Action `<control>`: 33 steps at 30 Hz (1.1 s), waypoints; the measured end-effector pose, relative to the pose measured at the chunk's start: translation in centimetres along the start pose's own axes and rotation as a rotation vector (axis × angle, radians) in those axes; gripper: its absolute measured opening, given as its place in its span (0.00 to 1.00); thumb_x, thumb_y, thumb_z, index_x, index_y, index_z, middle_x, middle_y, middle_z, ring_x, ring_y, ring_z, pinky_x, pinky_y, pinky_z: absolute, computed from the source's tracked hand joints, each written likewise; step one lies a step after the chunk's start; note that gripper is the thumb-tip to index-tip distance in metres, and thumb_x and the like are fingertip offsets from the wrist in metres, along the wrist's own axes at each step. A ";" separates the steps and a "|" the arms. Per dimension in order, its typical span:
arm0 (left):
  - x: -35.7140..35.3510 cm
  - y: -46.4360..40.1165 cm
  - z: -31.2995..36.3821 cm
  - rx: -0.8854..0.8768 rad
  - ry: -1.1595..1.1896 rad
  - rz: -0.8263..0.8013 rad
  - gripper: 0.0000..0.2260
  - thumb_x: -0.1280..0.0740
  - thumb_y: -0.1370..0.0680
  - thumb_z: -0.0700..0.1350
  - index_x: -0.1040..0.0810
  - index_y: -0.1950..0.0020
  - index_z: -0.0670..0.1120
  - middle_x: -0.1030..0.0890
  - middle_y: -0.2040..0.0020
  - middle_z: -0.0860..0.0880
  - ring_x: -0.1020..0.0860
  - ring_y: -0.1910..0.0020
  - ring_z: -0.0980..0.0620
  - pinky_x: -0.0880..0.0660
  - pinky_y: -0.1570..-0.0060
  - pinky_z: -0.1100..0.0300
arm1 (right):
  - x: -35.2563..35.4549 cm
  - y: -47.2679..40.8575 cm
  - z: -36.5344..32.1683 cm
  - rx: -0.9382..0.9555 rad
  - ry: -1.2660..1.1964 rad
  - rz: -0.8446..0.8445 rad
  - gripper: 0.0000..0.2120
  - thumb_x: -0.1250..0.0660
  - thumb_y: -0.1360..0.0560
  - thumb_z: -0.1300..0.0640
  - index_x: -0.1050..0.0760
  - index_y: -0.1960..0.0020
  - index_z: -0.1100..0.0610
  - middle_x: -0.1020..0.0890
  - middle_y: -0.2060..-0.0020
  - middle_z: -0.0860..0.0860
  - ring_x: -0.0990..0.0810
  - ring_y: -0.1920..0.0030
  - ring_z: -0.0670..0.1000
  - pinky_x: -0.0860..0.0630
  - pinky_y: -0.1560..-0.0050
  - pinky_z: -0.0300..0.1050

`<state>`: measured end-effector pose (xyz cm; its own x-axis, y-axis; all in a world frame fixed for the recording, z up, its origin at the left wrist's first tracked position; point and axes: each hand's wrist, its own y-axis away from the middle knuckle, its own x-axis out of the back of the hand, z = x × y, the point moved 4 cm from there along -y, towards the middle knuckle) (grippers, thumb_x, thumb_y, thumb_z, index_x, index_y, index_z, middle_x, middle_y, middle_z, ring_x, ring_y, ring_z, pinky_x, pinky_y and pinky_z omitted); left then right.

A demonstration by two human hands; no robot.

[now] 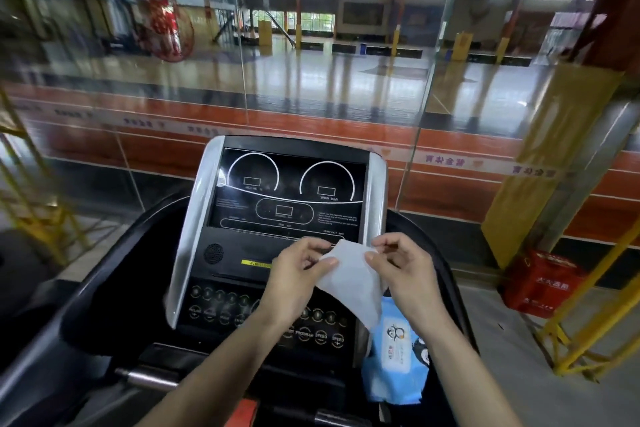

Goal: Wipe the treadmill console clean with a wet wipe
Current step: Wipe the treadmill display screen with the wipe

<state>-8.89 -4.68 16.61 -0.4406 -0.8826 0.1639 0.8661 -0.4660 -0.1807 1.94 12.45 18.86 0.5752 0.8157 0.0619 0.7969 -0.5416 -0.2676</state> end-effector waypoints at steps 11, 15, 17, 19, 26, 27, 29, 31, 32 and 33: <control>9.8 -4.9 3.3 -0.093 0.052 -0.013 0.05 0.27 0.20 0.43 0.17 0.55 0.51 0.13 0.55 0.51 0.16 0.51 0.53 0.22 0.49 0.57 | -9.2 -4.5 -1.8 0.085 0.198 -0.175 0.09 0.26 0.22 0.60 0.17 0.49 0.46 0.15 0.48 0.45 0.16 0.49 0.47 0.21 0.43 0.43; 11.8 -7.1 4.2 -0.136 0.010 -0.143 0.05 0.30 0.18 0.44 0.20 0.53 0.50 0.15 0.59 0.46 0.16 0.57 0.49 0.20 0.49 0.52 | -11.5 -5.3 -2.3 0.102 0.250 -0.201 0.13 0.25 0.22 0.56 0.18 0.42 0.41 0.16 0.43 0.41 0.18 0.44 0.45 0.22 0.40 0.41; 12.9 -8.1 4.7 -0.158 0.012 -0.171 0.05 0.30 0.18 0.42 0.20 0.54 0.48 0.15 0.60 0.48 0.17 0.59 0.51 0.21 0.51 0.55 | -12.6 -5.7 -2.4 0.078 0.258 -0.234 0.17 0.24 0.23 0.55 0.19 0.39 0.38 0.16 0.45 0.42 0.19 0.45 0.47 0.22 0.41 0.44; 13.9 -9.0 5.2 -0.192 -0.015 -0.165 0.05 0.30 0.19 0.41 0.20 0.54 0.48 0.17 0.61 0.52 0.19 0.60 0.56 0.25 0.54 0.62 | -13.7 -6.0 -2.7 0.080 0.248 -0.263 0.18 0.24 0.23 0.57 0.19 0.39 0.38 0.17 0.52 0.45 0.19 0.51 0.47 0.22 0.46 0.43; 17.0 -11.7 4.2 -0.223 -0.100 -0.181 0.08 0.30 0.18 0.44 0.20 0.51 0.57 0.17 0.58 0.57 0.20 0.57 0.59 0.27 0.55 0.69 | -16.9 -6.7 -4.3 0.202 0.409 -0.193 0.09 0.24 0.23 0.59 0.14 0.51 0.45 0.19 0.60 0.43 0.24 0.61 0.40 0.31 0.57 0.32; 17.5 -11.9 3.8 -0.219 -0.132 -0.188 0.07 0.30 0.18 0.45 0.20 0.51 0.58 0.17 0.57 0.58 0.20 0.56 0.59 0.27 0.54 0.69 | -17.2 -6.9 -4.3 0.218 0.434 -0.183 0.07 0.25 0.23 0.58 0.14 0.54 0.46 0.19 0.60 0.43 0.24 0.61 0.41 0.31 0.58 0.32; 18.2 -12.1 3.2 -0.208 -0.146 -0.212 0.04 0.31 0.18 0.46 0.20 0.48 0.57 0.18 0.54 0.59 0.21 0.55 0.61 0.28 0.53 0.68 | -17.7 -7.2 -4.4 0.223 0.455 -0.162 0.07 0.26 0.22 0.57 0.15 0.56 0.47 0.20 0.60 0.42 0.23 0.60 0.42 0.31 0.58 0.33; 18.7 -11.7 2.8 -0.216 -0.142 -0.236 0.04 0.31 0.18 0.46 0.21 0.47 0.56 0.18 0.52 0.59 0.23 0.56 0.67 0.29 0.54 0.71 | -18.3 -7.4 -4.6 0.227 0.456 -0.161 0.08 0.27 0.21 0.58 0.16 0.57 0.48 0.20 0.59 0.41 0.22 0.58 0.42 0.31 0.56 0.32; 18.9 -11.5 2.6 -0.222 -0.145 -0.232 0.04 0.31 0.18 0.46 0.21 0.47 0.56 0.19 0.51 0.59 0.24 0.56 0.69 0.30 0.54 0.72 | -18.7 -7.5 -4.8 0.231 0.454 -0.165 0.08 0.28 0.21 0.59 0.17 0.57 0.48 0.19 0.58 0.41 0.21 0.57 0.42 0.30 0.55 0.31; 19.2 -11.4 2.2 -0.228 -0.143 -0.229 0.05 0.29 0.19 0.47 0.21 0.46 0.57 0.19 0.47 0.58 0.24 0.55 0.70 0.30 0.54 0.73 | -19.0 -7.7 -5.0 0.232 0.456 -0.175 0.07 0.28 0.20 0.58 0.17 0.56 0.49 0.18 0.58 0.41 0.20 0.55 0.42 0.29 0.55 0.32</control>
<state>-26.71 -16.21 24.01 -0.5659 -0.7434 0.3567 0.6667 -0.6670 -0.3325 -14.22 0.07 24.53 0.5007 0.6906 0.5219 0.8559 -0.3049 -0.4177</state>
